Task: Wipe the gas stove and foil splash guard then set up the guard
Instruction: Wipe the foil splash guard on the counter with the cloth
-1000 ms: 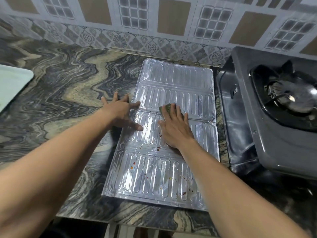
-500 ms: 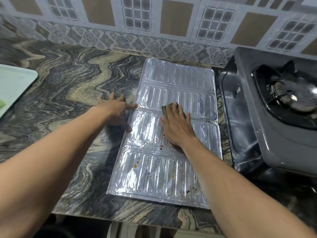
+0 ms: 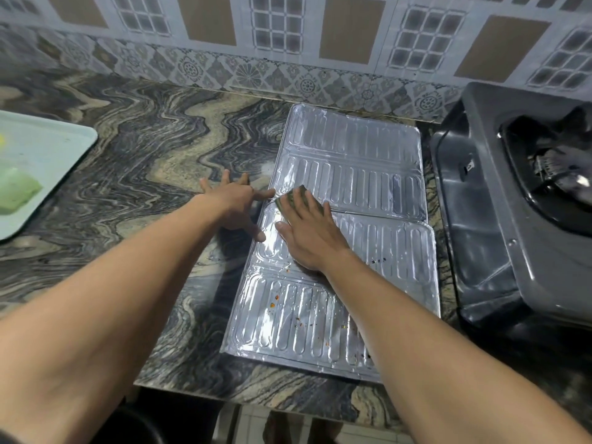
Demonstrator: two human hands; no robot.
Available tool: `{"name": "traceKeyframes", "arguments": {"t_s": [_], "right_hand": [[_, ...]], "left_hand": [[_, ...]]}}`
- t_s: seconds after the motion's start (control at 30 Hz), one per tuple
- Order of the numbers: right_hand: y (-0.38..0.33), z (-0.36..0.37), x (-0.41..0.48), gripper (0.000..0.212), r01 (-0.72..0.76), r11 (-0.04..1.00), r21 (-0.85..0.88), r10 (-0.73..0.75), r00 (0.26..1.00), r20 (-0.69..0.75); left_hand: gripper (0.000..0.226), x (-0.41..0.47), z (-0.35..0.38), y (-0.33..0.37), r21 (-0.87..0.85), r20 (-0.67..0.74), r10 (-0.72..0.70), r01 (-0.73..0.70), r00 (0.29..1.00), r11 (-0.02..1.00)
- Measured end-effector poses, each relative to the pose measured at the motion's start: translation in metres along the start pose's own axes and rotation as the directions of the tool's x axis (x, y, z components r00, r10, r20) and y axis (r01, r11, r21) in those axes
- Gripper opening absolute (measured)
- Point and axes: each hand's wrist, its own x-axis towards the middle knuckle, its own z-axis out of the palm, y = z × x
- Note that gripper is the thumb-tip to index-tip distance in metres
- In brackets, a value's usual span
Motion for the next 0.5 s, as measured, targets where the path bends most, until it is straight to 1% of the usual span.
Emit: {"name": "traceKeyframes", "arguments": {"t_s": [0.1, 0.3, 0.4, 0.5], "right_hand": [[-0.002, 0.0, -0.004, 0.059, 0.064, 0.998, -0.004, -0.064, 0.998, 0.02], [-0.001, -0.004, -0.016, 0.051, 0.164, 0.984, 0.07, -0.166, 0.986, 0.02], [-0.004, -0.01, -0.017, 0.056, 0.139, 0.976, 0.17, -0.14, 0.99, -0.004], [-0.01, -0.007, -0.022, 0.06, 0.08, 0.982, 0.172, -0.069, 0.995, -0.069]], "left_hand": [[0.112, 0.0, 0.0, 0.0, -0.017, 0.002, -0.006, 0.006, 1.0, 1.0], [0.111, -0.001, 0.0, 0.0, -0.015, 0.004, -0.004, 0.004, 1.0, 1.0], [0.11, -0.002, -0.001, 0.0, -0.009, 0.001, -0.004, 0.004, 1.0, 1.0], [0.11, -0.001, -0.001, 0.0, -0.014, 0.002, -0.003, 0.003, 1.0, 1.0]]}}
